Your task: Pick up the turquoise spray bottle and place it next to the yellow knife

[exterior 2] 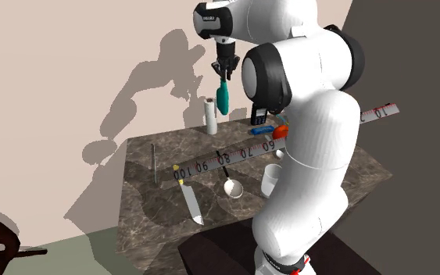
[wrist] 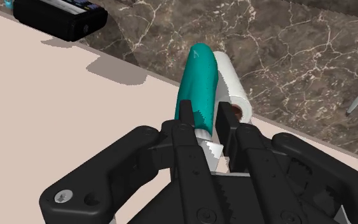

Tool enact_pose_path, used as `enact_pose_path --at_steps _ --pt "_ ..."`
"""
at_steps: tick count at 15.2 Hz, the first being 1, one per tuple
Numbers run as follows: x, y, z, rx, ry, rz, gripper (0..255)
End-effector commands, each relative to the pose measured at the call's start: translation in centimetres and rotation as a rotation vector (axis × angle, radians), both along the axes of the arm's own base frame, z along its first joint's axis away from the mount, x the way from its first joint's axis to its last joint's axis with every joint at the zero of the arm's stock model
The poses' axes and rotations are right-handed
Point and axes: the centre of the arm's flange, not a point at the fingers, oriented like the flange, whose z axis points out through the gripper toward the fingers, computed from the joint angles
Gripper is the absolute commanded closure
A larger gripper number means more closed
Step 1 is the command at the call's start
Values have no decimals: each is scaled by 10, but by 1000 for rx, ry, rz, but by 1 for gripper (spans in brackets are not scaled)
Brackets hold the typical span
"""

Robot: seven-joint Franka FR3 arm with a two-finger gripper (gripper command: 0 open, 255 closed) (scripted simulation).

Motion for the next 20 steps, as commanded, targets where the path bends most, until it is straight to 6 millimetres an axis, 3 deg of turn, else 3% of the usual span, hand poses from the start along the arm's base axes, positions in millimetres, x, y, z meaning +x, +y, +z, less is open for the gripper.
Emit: enact_pose_path --at_steps 1,20 --pt "-2 23 13 0 1 -1 255" --pt "-1 228 157 0 1 -1 255"
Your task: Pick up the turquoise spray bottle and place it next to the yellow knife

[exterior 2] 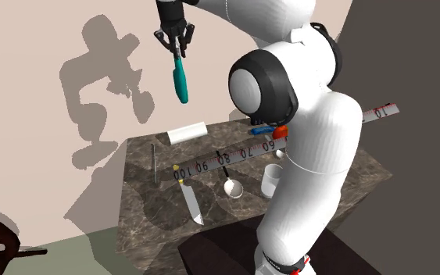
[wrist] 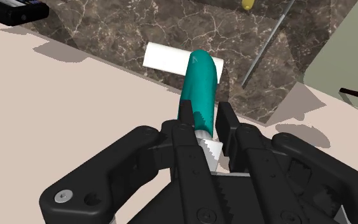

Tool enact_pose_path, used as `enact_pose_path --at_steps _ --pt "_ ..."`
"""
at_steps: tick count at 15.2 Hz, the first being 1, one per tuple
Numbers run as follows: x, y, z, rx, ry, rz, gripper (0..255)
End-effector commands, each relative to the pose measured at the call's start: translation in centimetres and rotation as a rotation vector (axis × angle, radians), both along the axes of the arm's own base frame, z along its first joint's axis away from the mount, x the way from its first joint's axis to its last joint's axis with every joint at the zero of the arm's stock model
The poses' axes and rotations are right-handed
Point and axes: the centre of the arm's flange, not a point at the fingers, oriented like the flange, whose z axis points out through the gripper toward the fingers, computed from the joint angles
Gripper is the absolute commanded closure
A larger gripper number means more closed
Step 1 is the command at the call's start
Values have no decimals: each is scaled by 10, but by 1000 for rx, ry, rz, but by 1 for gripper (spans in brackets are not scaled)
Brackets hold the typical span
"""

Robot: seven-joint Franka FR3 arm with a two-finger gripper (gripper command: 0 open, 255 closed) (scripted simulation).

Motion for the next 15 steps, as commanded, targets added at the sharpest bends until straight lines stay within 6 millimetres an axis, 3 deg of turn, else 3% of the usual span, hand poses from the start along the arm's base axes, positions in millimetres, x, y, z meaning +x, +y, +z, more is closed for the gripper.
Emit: enact_pose_path --at_steps 1,2,15 --pt "1 20 15 0 0 -1 255" --pt "1 33 24 0 0 -1 255" --pt "1 33 -44 0 0 -1 255"
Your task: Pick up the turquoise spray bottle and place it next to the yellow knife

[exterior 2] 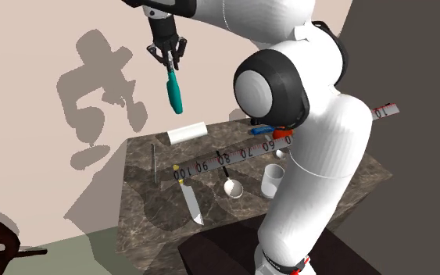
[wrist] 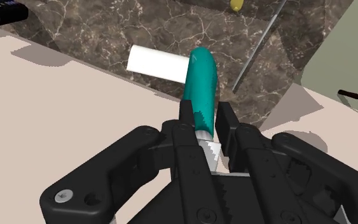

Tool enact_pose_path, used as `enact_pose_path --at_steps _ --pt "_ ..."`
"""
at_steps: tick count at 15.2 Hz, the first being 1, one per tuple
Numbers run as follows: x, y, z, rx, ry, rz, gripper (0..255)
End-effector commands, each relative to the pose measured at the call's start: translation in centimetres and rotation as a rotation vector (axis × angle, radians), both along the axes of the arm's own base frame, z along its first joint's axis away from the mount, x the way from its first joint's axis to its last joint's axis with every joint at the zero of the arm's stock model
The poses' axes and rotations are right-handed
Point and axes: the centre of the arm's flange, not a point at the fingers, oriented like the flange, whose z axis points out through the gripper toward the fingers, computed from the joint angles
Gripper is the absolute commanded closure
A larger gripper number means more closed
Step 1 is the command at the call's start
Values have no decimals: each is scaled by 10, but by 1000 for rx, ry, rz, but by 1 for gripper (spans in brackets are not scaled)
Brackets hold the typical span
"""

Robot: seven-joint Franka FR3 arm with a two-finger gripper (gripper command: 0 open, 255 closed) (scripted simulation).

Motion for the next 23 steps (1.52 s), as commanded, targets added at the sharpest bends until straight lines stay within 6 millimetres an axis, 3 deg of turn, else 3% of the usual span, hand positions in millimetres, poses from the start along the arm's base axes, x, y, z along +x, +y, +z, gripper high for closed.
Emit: enact_pose_path --at_steps 1,23 --pt "-1 1 -11 0 -1 0 255" --pt "-1 1 -127 0 -1 0 255"
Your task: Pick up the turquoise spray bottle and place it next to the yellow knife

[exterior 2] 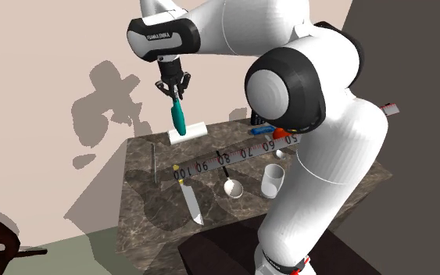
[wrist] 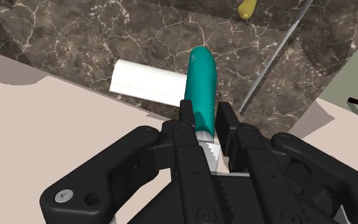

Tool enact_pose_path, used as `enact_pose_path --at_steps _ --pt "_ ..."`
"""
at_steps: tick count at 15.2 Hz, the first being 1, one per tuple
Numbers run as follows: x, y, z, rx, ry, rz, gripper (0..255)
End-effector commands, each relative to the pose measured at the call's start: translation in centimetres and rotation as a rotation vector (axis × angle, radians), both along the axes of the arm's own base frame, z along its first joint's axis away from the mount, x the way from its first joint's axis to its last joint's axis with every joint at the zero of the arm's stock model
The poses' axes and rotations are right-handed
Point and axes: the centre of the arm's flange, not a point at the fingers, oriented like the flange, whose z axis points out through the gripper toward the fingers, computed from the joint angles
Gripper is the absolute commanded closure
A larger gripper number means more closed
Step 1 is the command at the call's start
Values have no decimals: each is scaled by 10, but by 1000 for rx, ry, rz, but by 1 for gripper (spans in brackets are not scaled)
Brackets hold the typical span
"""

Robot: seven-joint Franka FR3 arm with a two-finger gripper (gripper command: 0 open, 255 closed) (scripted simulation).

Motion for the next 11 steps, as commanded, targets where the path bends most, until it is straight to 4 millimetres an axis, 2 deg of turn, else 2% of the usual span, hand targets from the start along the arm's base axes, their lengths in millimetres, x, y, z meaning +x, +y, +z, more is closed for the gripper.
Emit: enact_pose_path --at_steps 1,11 --pt "-1 1 -11 0 -1 0 255" --pt "-1 1 -64 0 -1 0 255"
